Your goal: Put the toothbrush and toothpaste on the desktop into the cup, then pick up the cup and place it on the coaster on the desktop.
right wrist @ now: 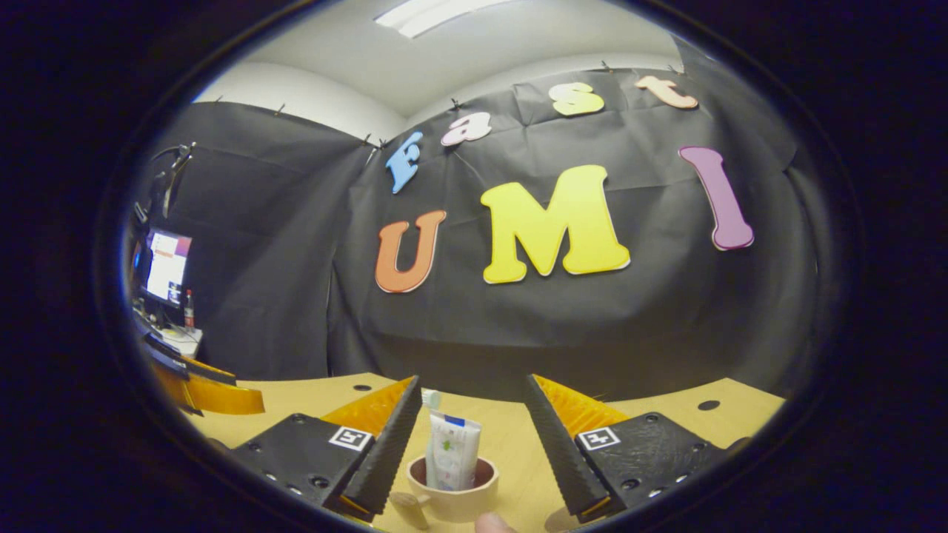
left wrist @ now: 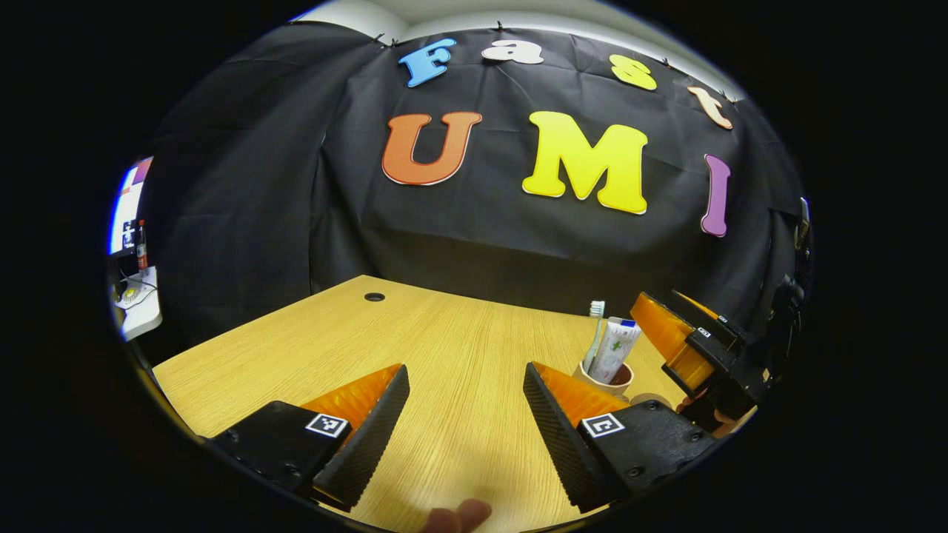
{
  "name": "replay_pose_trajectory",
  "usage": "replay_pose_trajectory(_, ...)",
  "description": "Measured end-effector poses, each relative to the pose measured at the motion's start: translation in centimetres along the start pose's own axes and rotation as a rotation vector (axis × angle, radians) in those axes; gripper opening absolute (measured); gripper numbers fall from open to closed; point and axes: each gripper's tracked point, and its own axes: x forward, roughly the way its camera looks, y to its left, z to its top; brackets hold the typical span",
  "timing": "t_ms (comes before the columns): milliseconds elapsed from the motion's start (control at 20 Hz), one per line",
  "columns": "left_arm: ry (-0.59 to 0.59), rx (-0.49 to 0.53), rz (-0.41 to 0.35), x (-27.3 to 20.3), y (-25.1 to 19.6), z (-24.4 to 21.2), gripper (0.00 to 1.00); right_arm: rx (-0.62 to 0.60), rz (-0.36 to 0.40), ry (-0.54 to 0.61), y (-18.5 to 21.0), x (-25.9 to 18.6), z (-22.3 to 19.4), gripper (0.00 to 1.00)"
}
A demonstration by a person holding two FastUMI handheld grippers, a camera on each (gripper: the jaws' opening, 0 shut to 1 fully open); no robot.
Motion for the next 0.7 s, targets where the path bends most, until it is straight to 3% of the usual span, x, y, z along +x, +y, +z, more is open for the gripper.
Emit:
replay_pose_trajectory(100,0.002,0.016,-0.018,0.1,-1.1,0.3,0.98,0.005,-0.023,-0.013,-1.0,-0.9,1.2,0.89)
replay_pose_trajectory(300,0.041,0.048,-0.092,0.1,-3.7,1.1,0.98,-0.021,-0.154,-0.053,-4.8,-3.7,4.1,0.95)
replay_pose_trajectory(550,0.184,0.099,-0.211,1.0,-7.6,1.9,0.98,-0.038,-0.232,0.001,-8.8,-9.9,4.8,0.95)
replay_pose_trajectory(700,0.287,0.174,-0.257,2.5,-9.2,2.8,0.98,-0.075,-0.350,0.050,-13.3,-14.6,4.8,0.95)
